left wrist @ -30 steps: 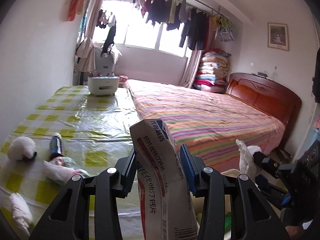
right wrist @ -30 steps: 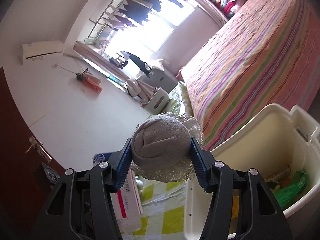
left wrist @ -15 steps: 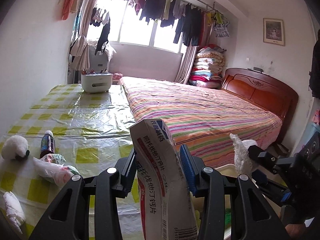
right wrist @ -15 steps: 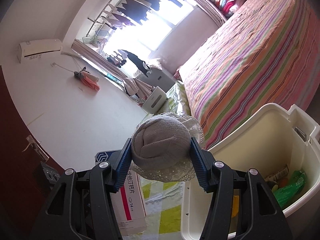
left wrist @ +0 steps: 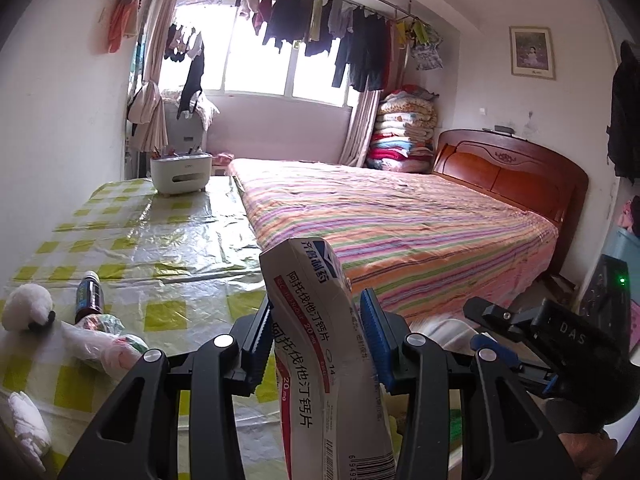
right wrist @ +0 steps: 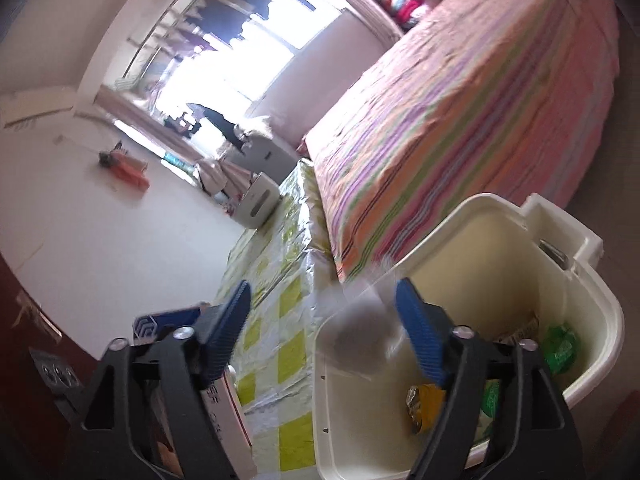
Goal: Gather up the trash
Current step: 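Lower the medicine box into the cream bin and open the left gripper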
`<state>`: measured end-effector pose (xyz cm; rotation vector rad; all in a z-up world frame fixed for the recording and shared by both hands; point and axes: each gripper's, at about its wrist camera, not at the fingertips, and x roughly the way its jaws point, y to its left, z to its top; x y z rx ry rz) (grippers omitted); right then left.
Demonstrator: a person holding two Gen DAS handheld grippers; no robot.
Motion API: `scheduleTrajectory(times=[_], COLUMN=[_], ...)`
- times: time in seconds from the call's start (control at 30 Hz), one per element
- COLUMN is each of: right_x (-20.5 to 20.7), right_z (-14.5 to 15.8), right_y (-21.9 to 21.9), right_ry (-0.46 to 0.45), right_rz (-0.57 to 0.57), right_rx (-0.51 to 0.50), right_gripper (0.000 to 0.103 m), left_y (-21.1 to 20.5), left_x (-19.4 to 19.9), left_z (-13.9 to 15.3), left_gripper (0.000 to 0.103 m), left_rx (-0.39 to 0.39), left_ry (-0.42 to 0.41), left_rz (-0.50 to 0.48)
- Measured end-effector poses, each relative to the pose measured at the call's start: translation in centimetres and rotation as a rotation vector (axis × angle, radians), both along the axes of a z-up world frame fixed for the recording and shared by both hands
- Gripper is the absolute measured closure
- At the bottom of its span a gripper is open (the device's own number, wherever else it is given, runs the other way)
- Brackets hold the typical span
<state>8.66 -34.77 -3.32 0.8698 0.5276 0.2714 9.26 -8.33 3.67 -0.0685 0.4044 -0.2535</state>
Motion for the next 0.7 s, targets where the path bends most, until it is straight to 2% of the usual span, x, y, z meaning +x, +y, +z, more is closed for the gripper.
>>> scheduleTrajectory(times=[0.23,0.43,0.6,0.7], right_x=[-1.0,-1.1,-1.4,-1.6], right_z=[0.5,0.0,0.1,0.1], right_y=[-2.5,-2.1,-2.1,-2.4], right_ry=[-0.049,-0.044,-0.052,-0.055], right_rz=[-0.101,-0.095,-0.100,-0.094], right_rx=[0.046,0.059,0.059,0.068], right_gripper=[0.024,0.024,0.024,0.024], left_y=[-2.0,-4.5,-7.2,-8.0], left_x=[0.8,1.8,1.9,1.8], left_z=[-1.0,-0.7,-1.5,-2.4], left_gripper=[0.062,0.062,0.062,0.060], left_rx=[-0.016,-0.059,0.006,0.046], left_ry=[0.063,0.063,0.019,-0.001], left_rz=[-0.062,-0.141,-0.192,-0.183])
